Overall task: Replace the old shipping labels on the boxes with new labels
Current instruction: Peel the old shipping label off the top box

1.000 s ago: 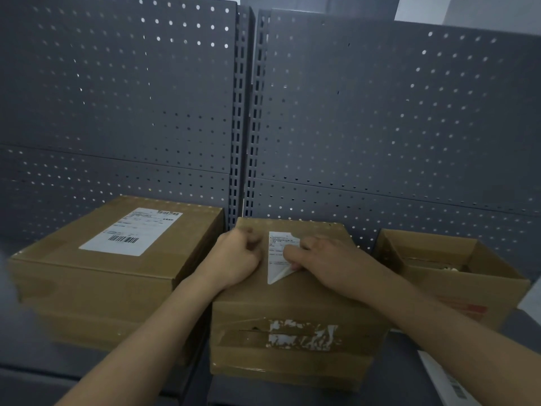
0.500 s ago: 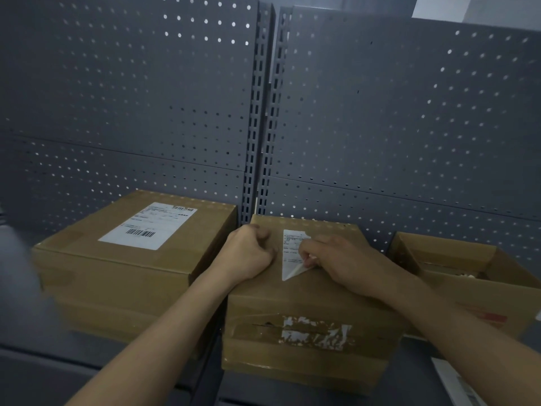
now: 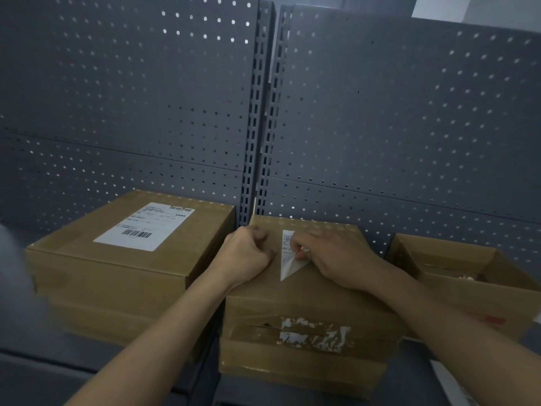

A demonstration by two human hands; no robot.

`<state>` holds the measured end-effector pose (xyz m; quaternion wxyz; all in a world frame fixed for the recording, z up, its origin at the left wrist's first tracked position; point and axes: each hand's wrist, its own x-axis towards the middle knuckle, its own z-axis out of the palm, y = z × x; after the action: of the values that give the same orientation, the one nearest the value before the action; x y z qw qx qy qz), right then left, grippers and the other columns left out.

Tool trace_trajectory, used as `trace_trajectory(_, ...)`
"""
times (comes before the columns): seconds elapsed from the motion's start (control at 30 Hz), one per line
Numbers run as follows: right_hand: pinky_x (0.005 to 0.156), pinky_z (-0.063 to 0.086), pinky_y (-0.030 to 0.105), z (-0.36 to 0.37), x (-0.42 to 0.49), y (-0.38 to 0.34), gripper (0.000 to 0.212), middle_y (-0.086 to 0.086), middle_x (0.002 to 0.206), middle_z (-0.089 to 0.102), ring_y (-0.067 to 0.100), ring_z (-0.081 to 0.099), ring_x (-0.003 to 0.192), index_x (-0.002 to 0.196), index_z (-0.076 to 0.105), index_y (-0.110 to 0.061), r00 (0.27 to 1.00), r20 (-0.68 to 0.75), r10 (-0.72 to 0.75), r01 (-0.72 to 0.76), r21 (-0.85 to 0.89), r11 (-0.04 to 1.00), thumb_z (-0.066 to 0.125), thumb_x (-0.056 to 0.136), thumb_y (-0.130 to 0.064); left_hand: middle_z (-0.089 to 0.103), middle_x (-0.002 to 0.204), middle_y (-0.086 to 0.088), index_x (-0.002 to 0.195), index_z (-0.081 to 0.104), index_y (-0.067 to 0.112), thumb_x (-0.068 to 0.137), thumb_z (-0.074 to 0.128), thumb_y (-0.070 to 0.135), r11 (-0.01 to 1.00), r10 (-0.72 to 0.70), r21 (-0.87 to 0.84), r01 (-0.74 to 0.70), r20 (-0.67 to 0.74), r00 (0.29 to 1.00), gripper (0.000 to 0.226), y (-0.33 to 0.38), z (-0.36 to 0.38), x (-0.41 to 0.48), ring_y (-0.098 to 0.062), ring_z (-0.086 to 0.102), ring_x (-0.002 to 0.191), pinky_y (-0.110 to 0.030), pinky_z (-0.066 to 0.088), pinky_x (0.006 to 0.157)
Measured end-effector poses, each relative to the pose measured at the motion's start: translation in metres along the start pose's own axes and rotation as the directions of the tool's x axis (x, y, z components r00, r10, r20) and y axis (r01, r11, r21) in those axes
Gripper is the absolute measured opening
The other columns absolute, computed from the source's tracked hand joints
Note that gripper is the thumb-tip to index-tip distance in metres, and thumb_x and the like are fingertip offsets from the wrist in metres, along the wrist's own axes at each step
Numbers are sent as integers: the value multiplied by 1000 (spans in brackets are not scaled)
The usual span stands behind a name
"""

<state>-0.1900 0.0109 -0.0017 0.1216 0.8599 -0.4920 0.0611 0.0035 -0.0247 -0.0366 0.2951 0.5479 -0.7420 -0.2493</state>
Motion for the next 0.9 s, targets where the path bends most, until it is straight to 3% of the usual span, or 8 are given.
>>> trace_trajectory(0.2, 58, 30, 21, 5, 10, 4, 7, -14, 97, 57, 7, 46, 77, 98, 45, -32, 989, 40, 141, -144, 121, 982, 41, 104, -31, 34, 158, -1, 143, 51, 14, 94, 63, 29, 1000, 9, -14, -8, 19, 1000, 53, 1, -1, -1, -21, 33, 144, -30, 31, 112)
trace_trajectory(0.37, 57, 36, 26, 9, 15, 10, 6, -11, 78, 54, 10, 54, 71, 101, 44, -29, 964, 73, 256, -266, 312, 912, 41, 105, -33, 47, 146, -2, 131, 61, 13, 97, 60, 28, 999, 22, -26, -21, 24, 999, 38, 5, -1, -5, -20, 44, 133, -18, 30, 92)
trace_trajectory(0.53, 67, 47, 34, 2, 7, 16, 14, -2, 78, 62, 12, 57, 69, 94, 51, -30, 963, 115, 243, -263, 586, 766, 42, 103, -36, 39, 155, 0, 140, 54, 15, 98, 58, 31, 1000, 9, -20, -8, 35, 999, 45, 4, -1, -3, -22, 36, 141, -25, 30, 107)
trace_trajectory(0.6, 71, 49, 37, 0, 2, 18, 15, 0, 78, 64, 10, 57, 68, 94, 52, -28, 967, 143, 211, -253, 637, 728, 43, 103, -36, 38, 155, 1, 142, 51, 15, 98, 57, 30, 1000, 8, -27, -7, 35, 999, 47, 4, 0, -3, -21, 36, 141, -22, 28, 104)
trace_trajectory(0.67, 70, 48, 36, -2, -1, 20, 18, 2, 76, 65, 11, 56, 68, 96, 54, -26, 971, 153, 184, -238, 674, 700, 44, 102, -40, 41, 153, 2, 142, 52, 15, 98, 57, 28, 999, 11, -42, -9, 39, 999, 46, 4, 0, -2, -19, 38, 139, -19, 27, 100)
trace_trajectory(0.73, 69, 47, 30, -4, -3, 22, 25, 1, 78, 65, 8, 57, 68, 103, 56, -26, 971, 171, 164, -237, 708, 665, 45, 97, -48, 38, 155, 1, 142, 51, 16, 98, 57, 28, 999, 6, -32, -4, 51, 999, 47, 2, 0, -1, -21, 35, 141, -22, 27, 105)
trace_trajectory(0.8, 70, 47, 23, -8, -3, 22, 30, -6, 88, 64, 1, 57, 72, 113, 54, -29, 967, 210, 144, -250, 671, 698, 50, 93, -52, 32, 159, 0, 144, 49, 17, 96, 58, 32, 1000, -9, -17, 10, 55, 998, 51, 0, 0, 1, -23, 30, 145, -31, 27, 115)
trace_trajectory(0.9, 71, 42, 19, -10, -1, 17, 45, -22, 98, 52, -2, 51, 84, 125, 47, -37, 958, 249, 139, -245, 471, 847, 63, 87, -54, 31, 160, -1, 145, 49, 16, 95, 60, 31, 999, -25, -25, 26, 49, 998, 53, -2, 2, 3, -23, 30, 146, -35, 27, 117)
